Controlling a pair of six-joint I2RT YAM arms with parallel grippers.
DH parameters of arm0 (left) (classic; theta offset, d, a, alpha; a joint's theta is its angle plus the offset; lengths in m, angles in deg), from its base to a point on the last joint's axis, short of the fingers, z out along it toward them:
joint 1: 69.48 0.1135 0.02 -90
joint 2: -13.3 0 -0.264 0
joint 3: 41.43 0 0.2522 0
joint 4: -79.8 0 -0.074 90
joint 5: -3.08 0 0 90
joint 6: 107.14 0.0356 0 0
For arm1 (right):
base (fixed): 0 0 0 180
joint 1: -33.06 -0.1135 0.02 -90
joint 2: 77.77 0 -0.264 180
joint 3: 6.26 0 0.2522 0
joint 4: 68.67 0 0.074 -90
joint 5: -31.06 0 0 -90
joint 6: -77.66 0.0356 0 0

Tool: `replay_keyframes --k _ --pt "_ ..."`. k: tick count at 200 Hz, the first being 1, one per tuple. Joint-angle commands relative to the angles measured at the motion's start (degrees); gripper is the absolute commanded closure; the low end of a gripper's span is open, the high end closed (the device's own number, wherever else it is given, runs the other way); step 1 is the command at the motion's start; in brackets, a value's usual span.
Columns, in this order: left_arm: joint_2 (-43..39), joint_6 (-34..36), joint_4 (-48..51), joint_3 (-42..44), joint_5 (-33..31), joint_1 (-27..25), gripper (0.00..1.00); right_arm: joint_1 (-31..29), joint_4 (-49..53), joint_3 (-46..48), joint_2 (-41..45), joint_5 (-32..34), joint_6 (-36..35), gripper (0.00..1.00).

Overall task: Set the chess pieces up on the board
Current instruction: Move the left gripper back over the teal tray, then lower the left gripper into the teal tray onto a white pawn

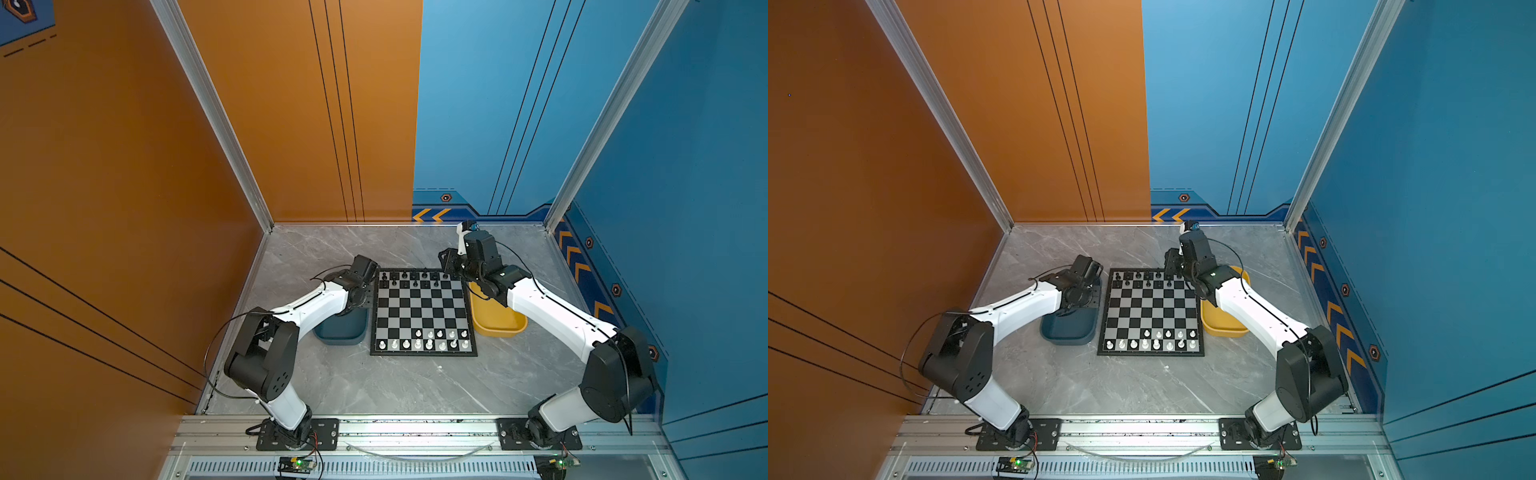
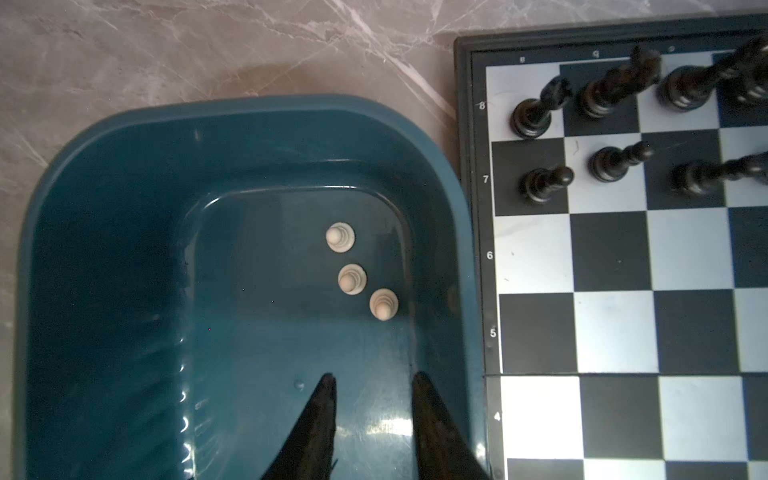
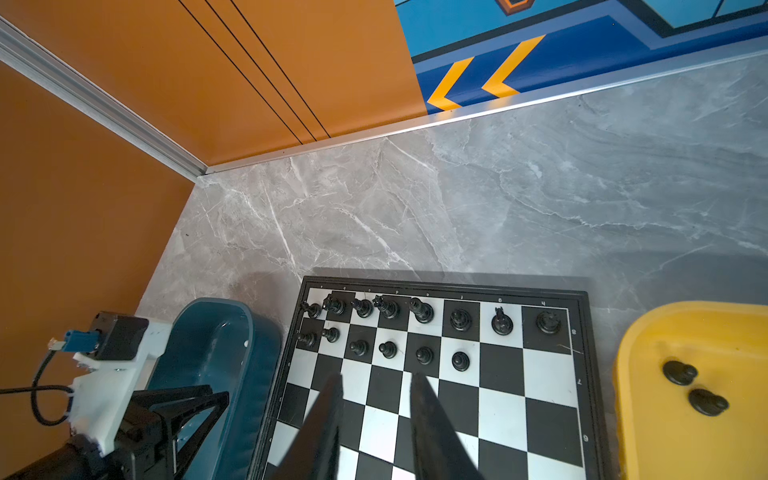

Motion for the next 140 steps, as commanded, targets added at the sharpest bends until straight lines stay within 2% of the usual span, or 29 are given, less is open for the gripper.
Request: replay_keyframes --k 1,140 --pt "1.3 -0.8 0.0 -1.7 0.7 0.6 0.67 0.4 0.3 -1.2 -1.0 0.2 0.0 0.7" --pt "6.0 -0.8 0.0 -3.5 0.8 1.1 0.76 0.7 0.2 -1.1 -1.4 -0.2 0.2 0.7"
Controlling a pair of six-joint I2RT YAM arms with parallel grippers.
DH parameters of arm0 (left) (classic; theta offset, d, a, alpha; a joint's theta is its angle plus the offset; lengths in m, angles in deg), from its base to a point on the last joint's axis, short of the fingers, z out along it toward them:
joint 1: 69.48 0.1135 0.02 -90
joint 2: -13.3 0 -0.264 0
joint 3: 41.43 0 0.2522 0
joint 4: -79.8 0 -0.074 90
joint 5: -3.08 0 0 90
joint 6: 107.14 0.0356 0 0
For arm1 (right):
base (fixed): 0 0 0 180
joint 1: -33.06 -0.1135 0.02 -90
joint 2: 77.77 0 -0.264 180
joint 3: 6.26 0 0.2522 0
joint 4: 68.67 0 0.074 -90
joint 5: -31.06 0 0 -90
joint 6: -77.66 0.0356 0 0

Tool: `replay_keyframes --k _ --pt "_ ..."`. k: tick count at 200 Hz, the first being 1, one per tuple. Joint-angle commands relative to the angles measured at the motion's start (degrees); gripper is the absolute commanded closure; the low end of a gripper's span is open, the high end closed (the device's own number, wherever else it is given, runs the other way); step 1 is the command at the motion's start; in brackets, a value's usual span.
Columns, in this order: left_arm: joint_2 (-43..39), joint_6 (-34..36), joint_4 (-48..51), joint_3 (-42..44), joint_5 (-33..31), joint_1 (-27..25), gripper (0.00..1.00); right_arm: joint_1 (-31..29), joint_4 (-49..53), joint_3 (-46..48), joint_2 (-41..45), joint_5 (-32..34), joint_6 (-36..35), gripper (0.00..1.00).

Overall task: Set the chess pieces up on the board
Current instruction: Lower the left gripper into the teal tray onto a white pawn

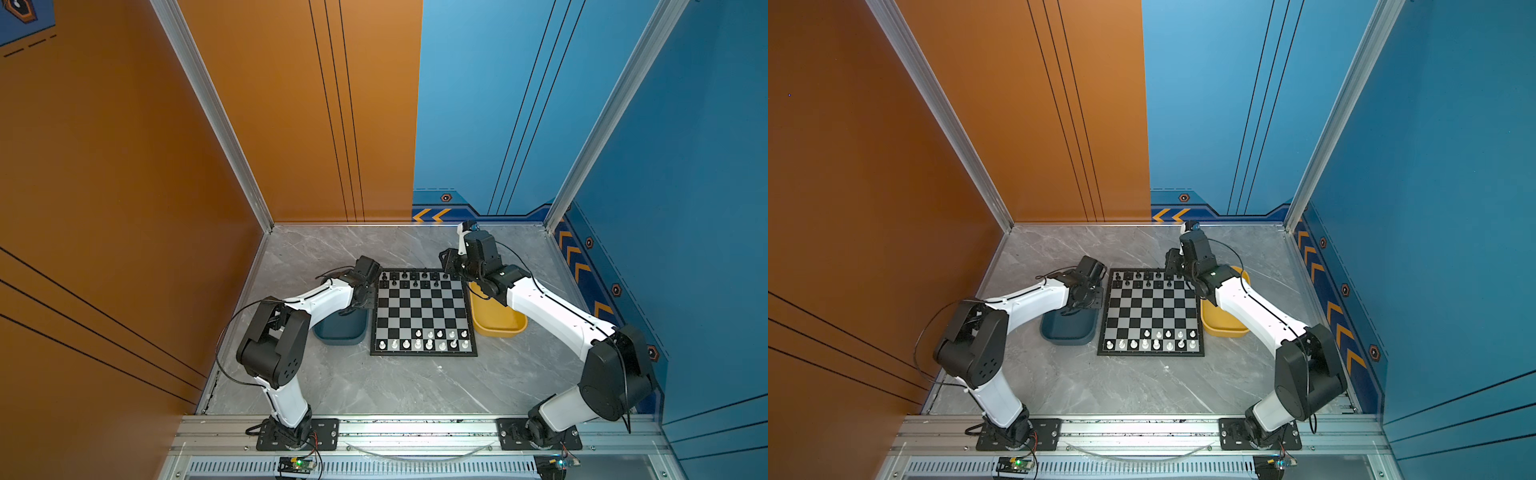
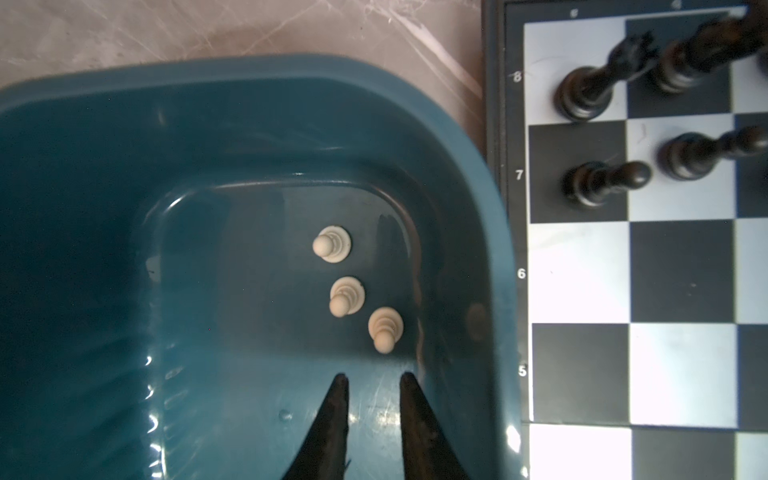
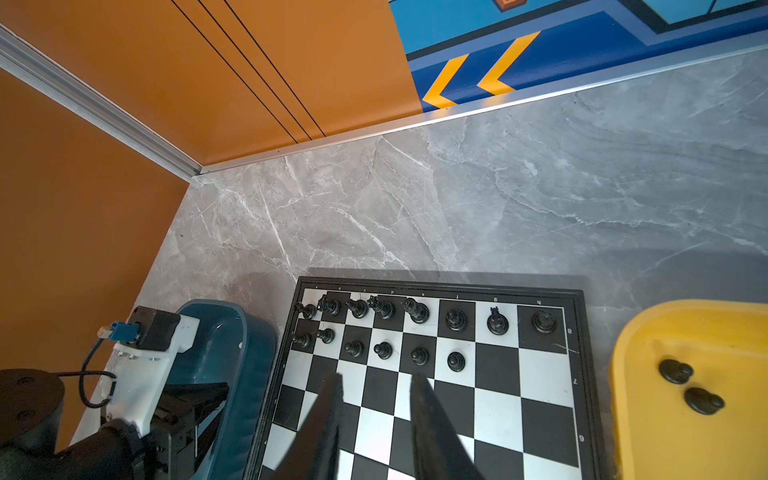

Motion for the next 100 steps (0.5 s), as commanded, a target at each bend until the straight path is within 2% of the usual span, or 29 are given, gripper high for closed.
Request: replay_keyframes --k 1,100 --pt "1.0 -0.6 0.2 -1.9 0.8 0.6 0.76 0.3 0.2 -1.1 -0.9 -0.2 0.1 0.7" --pt "2.2 -0.4 0.1 -3.1 0.9 0.7 0.77 0.5 0.3 -1.0 -0.8 -0.2 0.1 0.7"
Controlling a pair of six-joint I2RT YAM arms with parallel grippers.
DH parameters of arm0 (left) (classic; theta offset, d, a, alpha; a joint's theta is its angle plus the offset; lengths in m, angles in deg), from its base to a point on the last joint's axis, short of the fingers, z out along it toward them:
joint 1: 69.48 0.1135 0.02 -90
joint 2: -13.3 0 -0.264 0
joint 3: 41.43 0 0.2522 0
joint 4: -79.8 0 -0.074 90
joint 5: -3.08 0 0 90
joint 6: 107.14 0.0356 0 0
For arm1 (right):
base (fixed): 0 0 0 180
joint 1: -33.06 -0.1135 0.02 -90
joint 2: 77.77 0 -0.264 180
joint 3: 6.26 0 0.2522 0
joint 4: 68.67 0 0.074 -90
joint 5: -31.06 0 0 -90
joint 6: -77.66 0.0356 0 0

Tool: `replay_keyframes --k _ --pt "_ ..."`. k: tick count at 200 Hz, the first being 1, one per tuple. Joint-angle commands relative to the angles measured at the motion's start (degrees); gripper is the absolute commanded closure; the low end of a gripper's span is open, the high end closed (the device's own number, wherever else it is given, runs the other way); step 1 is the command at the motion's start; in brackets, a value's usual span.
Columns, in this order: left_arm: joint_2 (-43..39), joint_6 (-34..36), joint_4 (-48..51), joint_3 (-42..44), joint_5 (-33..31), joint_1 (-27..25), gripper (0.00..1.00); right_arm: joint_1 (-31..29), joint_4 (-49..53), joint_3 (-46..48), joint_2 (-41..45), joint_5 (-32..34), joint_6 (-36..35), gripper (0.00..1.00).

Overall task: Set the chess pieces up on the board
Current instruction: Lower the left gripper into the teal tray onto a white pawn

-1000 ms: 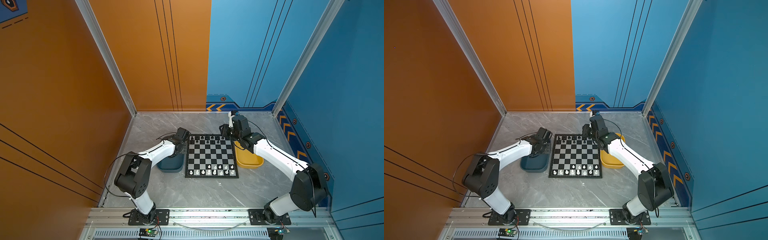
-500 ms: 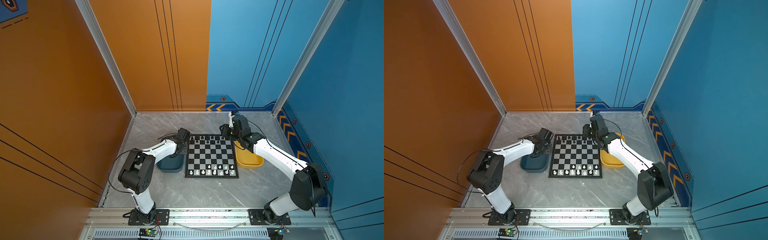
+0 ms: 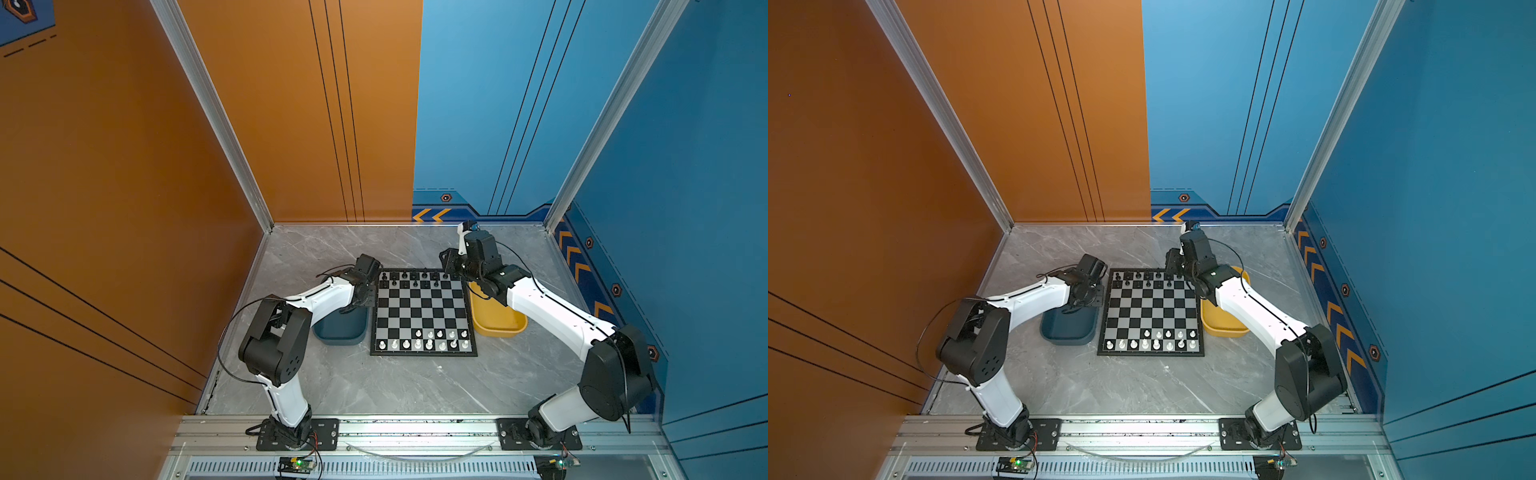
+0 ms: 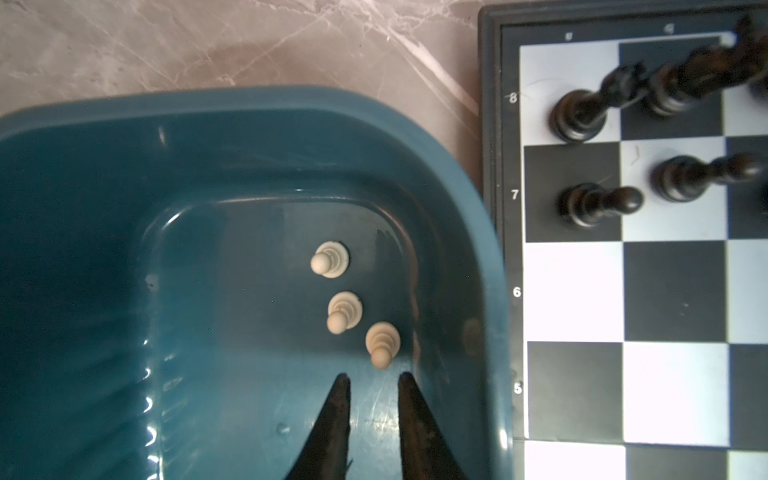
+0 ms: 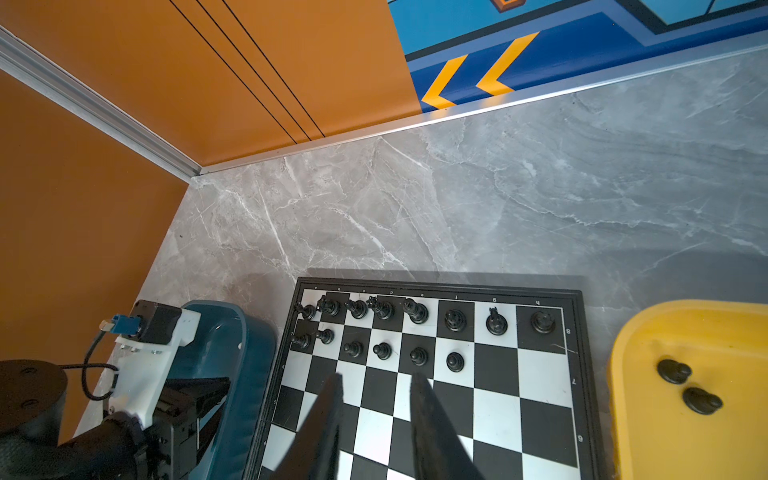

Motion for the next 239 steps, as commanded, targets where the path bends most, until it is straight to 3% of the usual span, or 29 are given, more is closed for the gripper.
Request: replay_keyframes --k 1,239 --pt "1.2 -0.3 0.1 -1.8 0.9 0.5 0.77 0.4 0.3 -1.0 -0.8 -0.2 0.1 0.7" --pt "5.1 0.9 -0.4 -4.0 1.2 0.5 0.81 0.7 0.3 -0.8 -0.8 -0.4 0.2 0.7"
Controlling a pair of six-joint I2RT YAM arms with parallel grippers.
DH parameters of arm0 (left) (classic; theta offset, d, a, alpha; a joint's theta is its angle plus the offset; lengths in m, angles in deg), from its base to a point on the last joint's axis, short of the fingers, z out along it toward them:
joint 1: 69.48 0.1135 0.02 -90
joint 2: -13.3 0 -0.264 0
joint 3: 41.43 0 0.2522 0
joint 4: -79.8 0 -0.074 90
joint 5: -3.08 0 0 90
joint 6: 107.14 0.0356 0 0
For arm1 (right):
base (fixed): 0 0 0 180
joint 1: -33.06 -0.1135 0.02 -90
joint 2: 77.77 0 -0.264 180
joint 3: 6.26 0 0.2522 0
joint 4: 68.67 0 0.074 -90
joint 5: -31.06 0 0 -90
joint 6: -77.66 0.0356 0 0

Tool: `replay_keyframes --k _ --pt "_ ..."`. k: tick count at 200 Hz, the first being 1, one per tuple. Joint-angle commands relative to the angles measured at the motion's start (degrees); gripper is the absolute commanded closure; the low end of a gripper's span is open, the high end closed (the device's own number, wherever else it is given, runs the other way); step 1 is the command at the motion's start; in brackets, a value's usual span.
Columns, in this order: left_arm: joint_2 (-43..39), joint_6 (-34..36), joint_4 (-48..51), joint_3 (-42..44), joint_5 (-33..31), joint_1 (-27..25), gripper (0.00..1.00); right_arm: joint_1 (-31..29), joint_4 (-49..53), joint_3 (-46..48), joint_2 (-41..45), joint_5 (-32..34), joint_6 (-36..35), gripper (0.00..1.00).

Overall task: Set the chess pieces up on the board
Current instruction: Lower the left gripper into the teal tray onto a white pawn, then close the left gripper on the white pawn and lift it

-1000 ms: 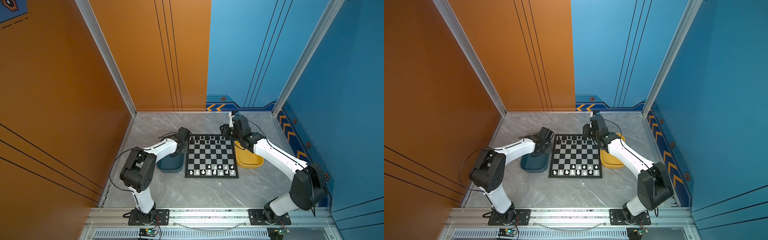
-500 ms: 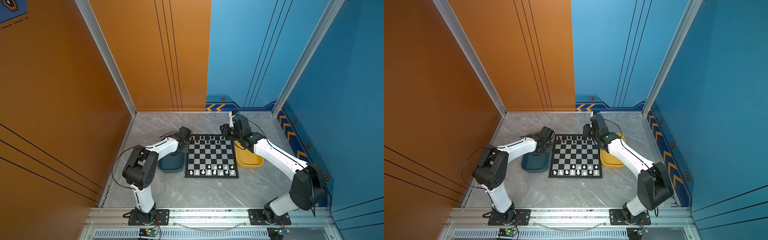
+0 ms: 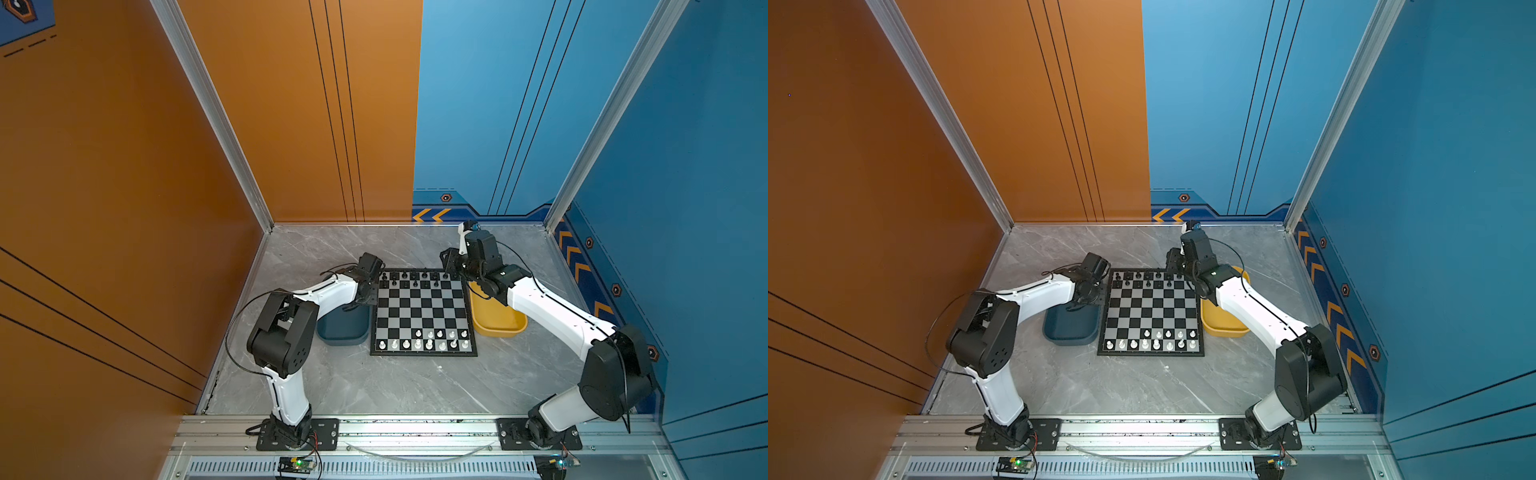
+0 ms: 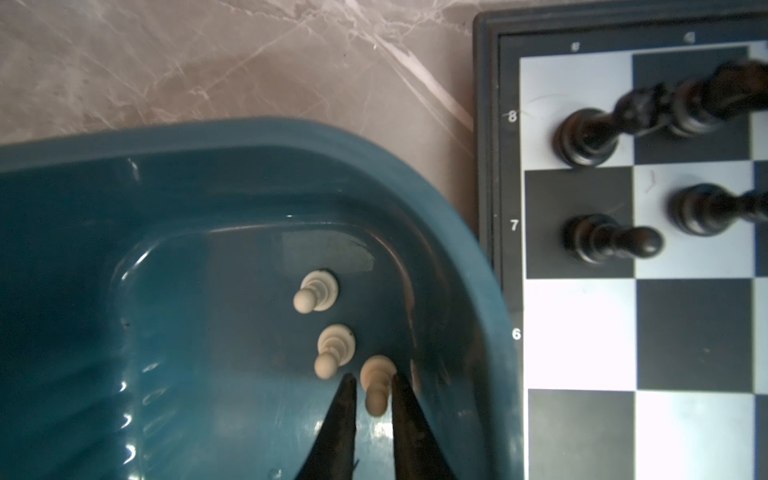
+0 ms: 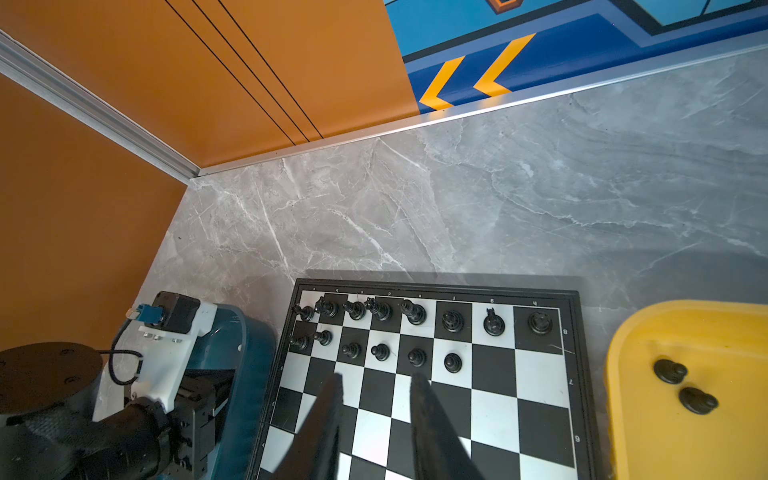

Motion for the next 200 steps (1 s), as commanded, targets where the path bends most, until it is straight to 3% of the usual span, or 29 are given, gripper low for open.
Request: replay_keyframes --k 1,131,200 --pt "1.3 0.7 0.4 -1.5 1.1 0.5 0.81 0.5 0.3 -0.8 -0.9 -0.5 0.2 0.7" --pt "1.3 0.7 0.5 -1.4 1.1 0.6 0.95 0.4 0.3 -0.9 -0.8 -0.5 0.2 0.7" --pt "-4.0 0.6 1.1 0.2 1.0 -0.2 1.0 0.4 0.4 -0.8 -0.5 -0.6 0.3 0.7"
